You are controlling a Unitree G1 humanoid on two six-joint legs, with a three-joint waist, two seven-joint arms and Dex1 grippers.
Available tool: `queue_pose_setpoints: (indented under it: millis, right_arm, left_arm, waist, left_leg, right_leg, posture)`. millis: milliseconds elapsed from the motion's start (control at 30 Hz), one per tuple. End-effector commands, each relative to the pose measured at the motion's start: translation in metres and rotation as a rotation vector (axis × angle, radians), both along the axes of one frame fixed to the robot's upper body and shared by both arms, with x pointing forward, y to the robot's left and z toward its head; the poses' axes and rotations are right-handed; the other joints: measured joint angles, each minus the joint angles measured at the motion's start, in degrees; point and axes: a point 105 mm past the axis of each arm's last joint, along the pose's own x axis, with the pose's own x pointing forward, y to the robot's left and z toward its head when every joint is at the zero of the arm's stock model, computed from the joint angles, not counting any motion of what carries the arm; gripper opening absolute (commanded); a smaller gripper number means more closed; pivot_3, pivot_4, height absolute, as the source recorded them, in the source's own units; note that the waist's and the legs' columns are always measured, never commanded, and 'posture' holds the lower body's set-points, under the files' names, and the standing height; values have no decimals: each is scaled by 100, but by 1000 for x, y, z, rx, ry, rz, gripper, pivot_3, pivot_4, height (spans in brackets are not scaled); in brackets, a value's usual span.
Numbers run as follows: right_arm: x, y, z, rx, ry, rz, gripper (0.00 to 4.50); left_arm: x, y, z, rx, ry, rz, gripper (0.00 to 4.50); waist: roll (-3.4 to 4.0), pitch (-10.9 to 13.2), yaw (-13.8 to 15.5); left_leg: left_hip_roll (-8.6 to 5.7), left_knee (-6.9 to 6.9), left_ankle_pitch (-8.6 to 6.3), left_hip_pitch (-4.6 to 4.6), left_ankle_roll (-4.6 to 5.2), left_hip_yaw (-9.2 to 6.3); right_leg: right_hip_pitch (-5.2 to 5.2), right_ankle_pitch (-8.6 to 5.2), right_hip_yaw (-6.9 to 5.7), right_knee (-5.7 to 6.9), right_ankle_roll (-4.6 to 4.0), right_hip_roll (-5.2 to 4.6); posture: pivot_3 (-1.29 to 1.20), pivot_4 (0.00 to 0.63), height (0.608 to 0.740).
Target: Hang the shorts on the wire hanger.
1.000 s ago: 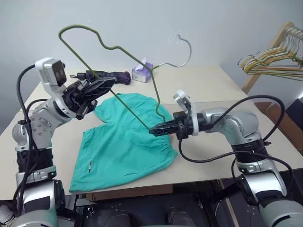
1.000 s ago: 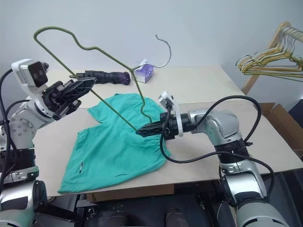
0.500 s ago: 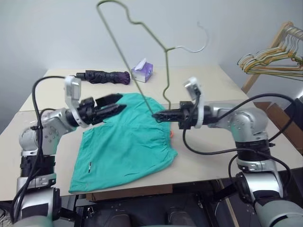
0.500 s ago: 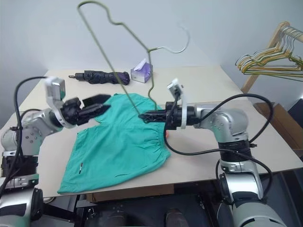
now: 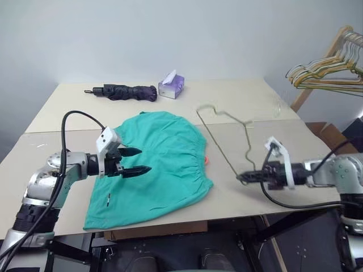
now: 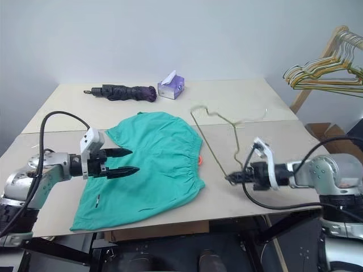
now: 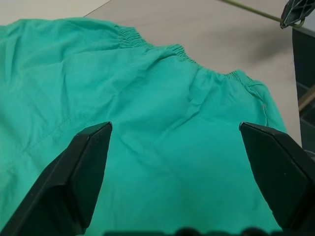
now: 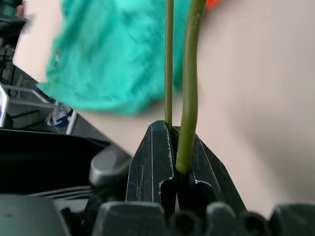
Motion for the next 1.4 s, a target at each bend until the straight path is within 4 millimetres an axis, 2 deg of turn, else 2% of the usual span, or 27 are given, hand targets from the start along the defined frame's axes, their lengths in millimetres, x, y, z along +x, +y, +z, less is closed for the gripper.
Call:
queue_pose_setpoints:
  millis: [33, 200, 300, 400, 600, 700, 1000, 1067, 1400]
  right_arm:
    - [-10, -8, 7, 95, 81, -6, 0]
    - [-20, -19, -11, 87, 201, -43, 0]
    - [-25, -19, -25, 48, 246, -34, 0]
    - [-26, -16, -30, 72, 255, -28, 0]
    - [-33, -7, -24, 146, 216, 57, 0]
    - [-36, 0, -27, 113, 198, 111, 0]
    - [-37, 17, -14, 153, 54, 249, 0]
    - [-39, 22, -11, 148, 72, 296, 0]
    - [-6, 18, -17, 41, 84, 273, 0]
  left_arm:
    - [-2, -9, 13, 21, -67, -48, 4485]
    - [-6, -11, 4, 50, -55, -61, 4485]
    - [-8, -10, -2, 69, -43, -61, 4485]
    - [-8, -10, -2, 70, -44, -56, 4485]
    - [-9, -14, -6, 64, -37, -66, 4485]
    - [-10, -15, -7, 69, -36, -69, 4485]
    - [-11, -15, -10, 86, -47, -81, 4485]
    - [-10, -15, -10, 85, -51, -79, 4485]
    - [-10, -16, -17, 106, -60, -62, 4485]
  waist:
    - [0, 0, -7]
    - [0, 0, -23]
    - [0, 0, -21]
    - [0, 0, -10]
    - [0, 0, 8]
    - [0, 0, -1]
    - [0, 0, 23]
    - [0, 0, 20]
    - [0, 0, 66]
  left_leg:
    - [0, 0, 0, 1, 0, 0]
    - [1, 0, -1, 6, 2, 0]
    - [1, 2, -1, 6, 2, 1]
    - [1, 2, -1, 5, 2, 0]
    - [1, 5, -1, 6, 2, 0]
    - [1, 5, -1, 6, 2, 0]
    - [1, 5, -1, 6, 1, 0]
    - [1, 6, -1, 6, 1, 0]
    - [1, 8, -1, 7, 1, 1]
  right_leg:
    - [1, 0, 0, 0, 0, 0]
    - [6, -1, 3, 0, 2, 3]
    - [5, -1, 4, 0, 4, 3]
    - [4, -1, 4, 0, 4, 3]
    - [6, -8, 3, 0, 18, 3]
    - [6, -8, 4, 1, 19, 3]
    - [6, -7, 3, 1, 18, 3]
    - [6, -7, 3, 1, 19, 3]
    - [6, 1, 3, 1, 5, 3]
  posture:
    - [11, 0, 740]
    - [11, 0, 740]
    - [15, 0, 740]
    - [19, 0, 740]
    - [19, 0, 740]
    - [18, 0, 740]
    - [25, 0, 740]
    - [26, 0, 740]
    - [55, 0, 740]
